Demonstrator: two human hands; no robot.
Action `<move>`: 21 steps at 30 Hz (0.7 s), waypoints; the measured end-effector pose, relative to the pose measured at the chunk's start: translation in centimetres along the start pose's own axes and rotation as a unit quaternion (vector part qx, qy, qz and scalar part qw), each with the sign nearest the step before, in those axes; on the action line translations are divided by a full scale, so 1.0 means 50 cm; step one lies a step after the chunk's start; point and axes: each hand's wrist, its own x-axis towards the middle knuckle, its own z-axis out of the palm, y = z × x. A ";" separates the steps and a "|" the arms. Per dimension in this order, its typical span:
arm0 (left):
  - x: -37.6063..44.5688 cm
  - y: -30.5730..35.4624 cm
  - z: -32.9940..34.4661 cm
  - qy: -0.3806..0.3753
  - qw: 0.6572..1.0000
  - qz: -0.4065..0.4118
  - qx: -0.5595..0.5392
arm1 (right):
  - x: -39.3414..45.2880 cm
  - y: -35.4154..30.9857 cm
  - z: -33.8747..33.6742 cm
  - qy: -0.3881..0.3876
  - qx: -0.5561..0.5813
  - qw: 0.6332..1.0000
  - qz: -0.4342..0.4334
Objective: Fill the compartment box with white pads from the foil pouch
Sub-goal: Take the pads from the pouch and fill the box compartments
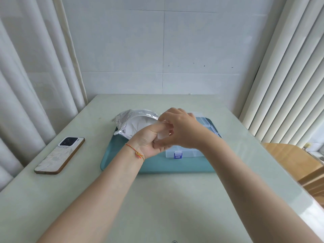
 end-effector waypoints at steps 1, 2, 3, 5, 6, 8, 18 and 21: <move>0.002 0.003 0.005 -0.001 1.000 0.002 0.000 | 0.001 0.001 -0.005 -0.001 -0.008 1.000 0.000; 0.004 0.005 0.010 -0.003 1.000 0.007 0.004 | 0.001 0.004 -0.009 -0.006 -0.013 1.000 -0.001; 0.008 0.006 0.014 -0.005 1.000 0.012 0.015 | 0.000 0.008 -0.013 -0.011 -0.016 1.000 -0.004; 0.015 0.007 0.017 0.000 0.999 0.017 0.031 | -0.002 0.015 -0.019 -0.017 -0.018 1.000 -0.006; 0.019 0.008 0.020 0.001 0.999 0.015 0.033 | -0.002 0.020 -0.022 -0.015 -0.020 1.000 -0.008; 0.028 0.005 0.021 -0.003 0.999 0.009 0.037 | -0.003 0.026 -0.027 -0.021 -0.023 0.999 -0.008; 0.078 -0.017 0.046 0.013 0.998 -0.042 0.035 | -0.013 0.076 -0.031 -0.031 -0.037 0.999 0.016; 0.101 -0.026 0.047 0.026 0.998 -0.044 0.048 | -0.015 0.096 -0.032 -0.038 -0.023 0.999 0.019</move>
